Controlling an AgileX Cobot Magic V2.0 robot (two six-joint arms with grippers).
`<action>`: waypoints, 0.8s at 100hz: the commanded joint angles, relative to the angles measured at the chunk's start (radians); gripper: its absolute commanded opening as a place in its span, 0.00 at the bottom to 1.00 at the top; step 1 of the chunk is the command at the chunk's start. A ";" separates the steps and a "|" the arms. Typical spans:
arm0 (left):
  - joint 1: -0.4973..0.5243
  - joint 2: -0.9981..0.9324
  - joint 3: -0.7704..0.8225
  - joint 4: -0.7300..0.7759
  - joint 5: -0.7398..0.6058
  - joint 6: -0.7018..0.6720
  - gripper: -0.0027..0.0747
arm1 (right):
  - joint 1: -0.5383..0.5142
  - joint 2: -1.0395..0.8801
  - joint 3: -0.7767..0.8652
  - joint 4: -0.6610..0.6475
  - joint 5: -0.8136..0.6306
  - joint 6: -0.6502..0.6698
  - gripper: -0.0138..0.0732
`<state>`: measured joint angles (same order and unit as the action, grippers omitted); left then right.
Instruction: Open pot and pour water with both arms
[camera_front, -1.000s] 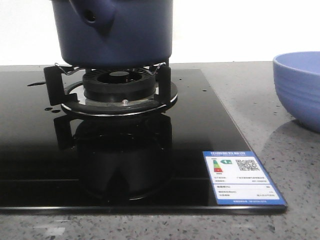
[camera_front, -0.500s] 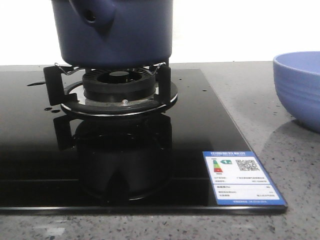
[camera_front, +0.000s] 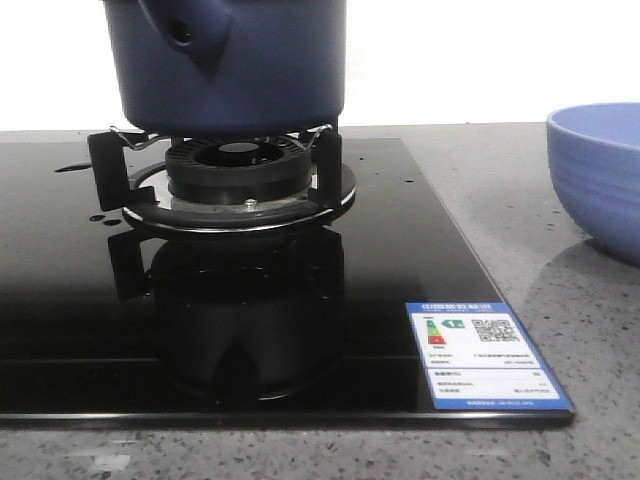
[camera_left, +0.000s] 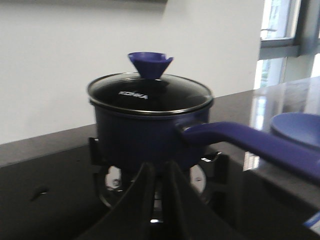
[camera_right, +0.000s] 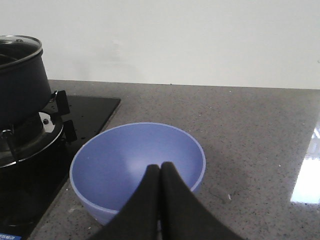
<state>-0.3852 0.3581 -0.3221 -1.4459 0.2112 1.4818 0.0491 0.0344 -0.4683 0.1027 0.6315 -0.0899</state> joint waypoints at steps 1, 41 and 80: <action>0.015 -0.013 -0.028 0.211 -0.039 -0.057 0.01 | 0.002 0.012 -0.020 0.003 -0.072 -0.012 0.08; 0.189 -0.127 0.145 1.457 -0.246 -1.280 0.01 | 0.002 0.012 -0.020 0.003 -0.072 -0.012 0.08; 0.311 -0.375 0.354 1.433 -0.118 -1.282 0.01 | 0.002 0.012 -0.020 0.003 -0.072 -0.012 0.08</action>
<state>-0.0899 0.0191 0.0053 -0.0092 0.0821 0.2147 0.0491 0.0344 -0.4683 0.1027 0.6358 -0.0905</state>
